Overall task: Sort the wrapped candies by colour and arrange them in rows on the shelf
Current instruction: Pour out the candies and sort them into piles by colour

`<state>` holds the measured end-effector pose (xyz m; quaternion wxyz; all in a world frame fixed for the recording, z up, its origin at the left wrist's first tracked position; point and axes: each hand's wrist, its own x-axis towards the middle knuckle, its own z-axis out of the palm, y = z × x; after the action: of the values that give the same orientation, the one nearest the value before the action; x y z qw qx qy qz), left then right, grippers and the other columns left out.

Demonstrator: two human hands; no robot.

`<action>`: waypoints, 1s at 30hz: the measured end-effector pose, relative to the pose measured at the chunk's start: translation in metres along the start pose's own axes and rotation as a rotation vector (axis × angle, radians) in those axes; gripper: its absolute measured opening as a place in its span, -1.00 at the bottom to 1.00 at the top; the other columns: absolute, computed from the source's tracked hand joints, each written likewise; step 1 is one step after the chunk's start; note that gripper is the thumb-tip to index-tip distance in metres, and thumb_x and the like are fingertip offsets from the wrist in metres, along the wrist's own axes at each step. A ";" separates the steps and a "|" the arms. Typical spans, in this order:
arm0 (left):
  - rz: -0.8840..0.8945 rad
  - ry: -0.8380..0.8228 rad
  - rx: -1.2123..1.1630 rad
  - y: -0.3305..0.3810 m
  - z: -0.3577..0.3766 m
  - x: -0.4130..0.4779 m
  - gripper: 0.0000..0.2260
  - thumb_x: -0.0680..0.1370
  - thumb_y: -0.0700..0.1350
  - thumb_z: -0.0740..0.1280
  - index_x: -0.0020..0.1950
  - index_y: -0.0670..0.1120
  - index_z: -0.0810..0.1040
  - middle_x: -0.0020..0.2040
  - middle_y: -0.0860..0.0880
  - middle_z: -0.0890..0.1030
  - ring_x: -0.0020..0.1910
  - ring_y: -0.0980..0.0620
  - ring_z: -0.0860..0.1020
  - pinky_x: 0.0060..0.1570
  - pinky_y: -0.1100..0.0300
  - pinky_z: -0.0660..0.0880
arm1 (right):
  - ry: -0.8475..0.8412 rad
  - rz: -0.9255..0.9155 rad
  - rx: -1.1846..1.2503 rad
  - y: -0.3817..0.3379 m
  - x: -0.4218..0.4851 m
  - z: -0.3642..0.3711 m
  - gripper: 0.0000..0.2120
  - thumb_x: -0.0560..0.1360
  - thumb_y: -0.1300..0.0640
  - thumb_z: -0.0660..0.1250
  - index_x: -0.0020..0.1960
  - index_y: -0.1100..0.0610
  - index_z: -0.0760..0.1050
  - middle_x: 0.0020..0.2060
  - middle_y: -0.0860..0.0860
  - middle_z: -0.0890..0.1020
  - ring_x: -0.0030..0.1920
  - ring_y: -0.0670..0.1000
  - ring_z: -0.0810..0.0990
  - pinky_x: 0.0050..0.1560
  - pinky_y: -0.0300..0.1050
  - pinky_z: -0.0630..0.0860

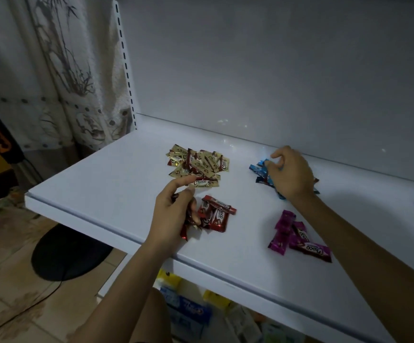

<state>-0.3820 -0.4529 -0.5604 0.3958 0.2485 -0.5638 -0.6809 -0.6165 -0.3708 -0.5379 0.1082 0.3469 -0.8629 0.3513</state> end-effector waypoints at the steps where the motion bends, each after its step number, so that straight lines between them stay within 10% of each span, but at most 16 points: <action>1: 0.012 0.007 0.018 -0.002 0.000 0.001 -0.80 0.64 -0.23 0.17 0.18 -0.13 0.54 -0.49 -0.06 0.42 -0.58 0.06 0.39 -0.55 0.27 0.40 | -0.138 0.010 0.221 -0.021 -0.011 -0.004 -0.91 0.50 0.08 0.37 -0.08 0.11 0.53 -0.19 0.06 0.61 -0.24 -0.04 0.57 -0.16 -0.11 0.44; 6: 0.075 0.055 0.097 -0.007 -0.003 0.002 -0.82 0.61 -0.27 0.18 0.12 -0.18 0.55 -0.38 -0.11 0.57 -0.44 -0.01 0.52 -0.39 0.16 0.49 | -0.732 -0.179 0.524 -0.110 -0.084 -0.017 -0.72 0.38 -0.06 0.47 -0.07 0.10 0.49 -0.41 -0.01 0.58 -0.49 -0.18 0.47 -0.43 -0.31 0.39; 15: -0.298 0.189 -0.284 -0.001 -0.012 0.019 -0.75 0.61 -0.08 0.24 0.16 -0.21 0.55 -0.17 -0.18 0.58 -0.20 -0.05 0.58 -0.22 0.14 0.52 | -0.513 -0.647 0.179 -0.114 -0.098 0.004 -0.57 0.33 -0.09 0.50 0.16 -0.06 0.51 0.00 -0.23 0.39 -0.18 -0.22 0.39 -0.18 -0.37 0.36; 20: -0.379 0.128 -0.467 0.000 -0.012 0.019 -0.75 0.64 -0.01 0.17 0.10 -0.16 0.52 -0.14 -0.17 0.60 -0.25 -0.09 0.57 -0.15 0.02 0.46 | -0.460 -0.451 0.382 -0.112 -0.093 0.027 -0.86 0.43 0.15 0.44 -0.01 0.07 0.58 -0.06 -0.10 0.49 -0.19 -0.28 0.48 -0.18 -0.44 0.39; 25: -0.336 0.000 -0.567 -0.004 -0.022 0.013 -0.72 0.64 -0.17 0.17 0.31 -0.22 0.46 0.20 -0.24 0.59 0.19 -0.13 0.57 0.35 -0.06 0.38 | -0.466 -0.138 0.571 -0.112 -0.085 0.036 -0.97 0.47 0.21 0.40 -0.09 0.16 0.58 -0.42 -0.22 0.53 -0.42 -0.32 0.49 -0.36 -0.48 0.34; 30: -0.260 -0.002 -0.534 -0.004 -0.020 0.011 -0.68 0.62 -0.35 0.13 0.35 -0.21 0.44 0.20 -0.24 0.59 0.09 -0.07 0.63 0.09 0.07 0.58 | -0.453 -0.041 0.641 -0.113 -0.079 0.036 -0.94 0.46 0.16 0.42 -0.17 0.06 0.56 -0.26 -0.09 0.62 -0.28 -0.10 0.59 -0.15 -0.15 0.53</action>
<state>-0.3737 -0.4732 -0.5681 0.3562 0.2050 -0.3284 -0.8504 -0.4800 -0.4113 -0.5382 -0.1920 0.4489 -0.7043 0.5153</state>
